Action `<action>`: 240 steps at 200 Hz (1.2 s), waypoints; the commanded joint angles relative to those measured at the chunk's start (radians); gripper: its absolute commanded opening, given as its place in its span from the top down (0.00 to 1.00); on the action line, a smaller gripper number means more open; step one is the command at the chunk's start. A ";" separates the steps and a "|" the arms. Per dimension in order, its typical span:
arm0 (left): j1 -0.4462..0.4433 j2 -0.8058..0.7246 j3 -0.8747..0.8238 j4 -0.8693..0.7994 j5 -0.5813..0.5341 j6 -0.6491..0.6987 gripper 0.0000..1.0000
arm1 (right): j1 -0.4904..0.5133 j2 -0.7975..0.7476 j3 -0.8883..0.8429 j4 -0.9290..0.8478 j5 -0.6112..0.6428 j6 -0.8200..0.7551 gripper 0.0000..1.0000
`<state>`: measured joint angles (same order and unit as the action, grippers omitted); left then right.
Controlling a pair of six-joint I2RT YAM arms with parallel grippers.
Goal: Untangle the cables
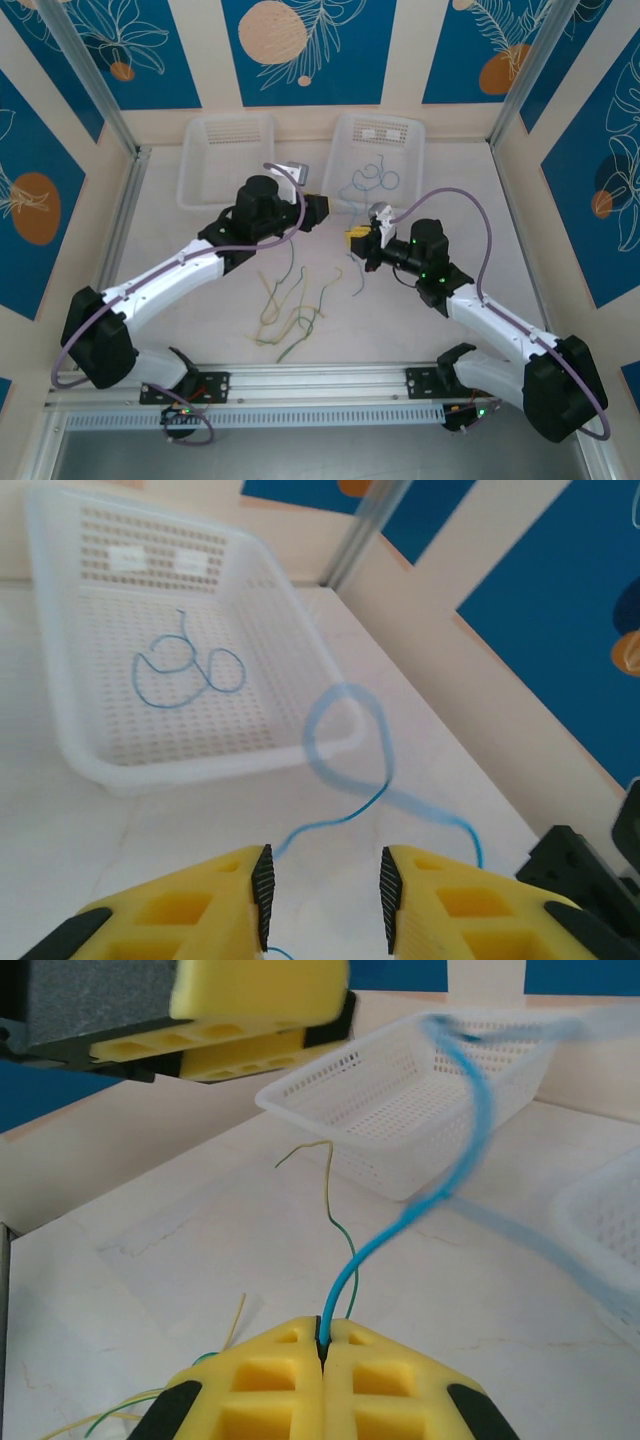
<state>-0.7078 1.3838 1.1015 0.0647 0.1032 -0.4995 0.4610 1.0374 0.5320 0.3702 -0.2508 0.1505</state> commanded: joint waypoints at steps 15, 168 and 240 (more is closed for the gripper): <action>0.021 -0.053 -0.045 -0.004 -0.112 -0.017 0.63 | -0.040 -0.068 0.064 -0.086 -0.058 0.064 1.00; 0.025 -0.118 -0.127 -0.028 -0.134 -0.029 0.61 | -0.260 0.252 0.788 -0.645 -0.082 0.205 1.00; 0.026 -0.163 -0.161 -0.043 -0.157 -0.031 0.61 | -0.332 0.561 1.079 -0.683 -0.019 0.231 1.00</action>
<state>-0.6945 1.2469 0.9554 0.0364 -0.0319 -0.5186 0.1398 1.5105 1.5269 -0.2661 -0.2993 0.3702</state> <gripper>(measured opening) 0.390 0.040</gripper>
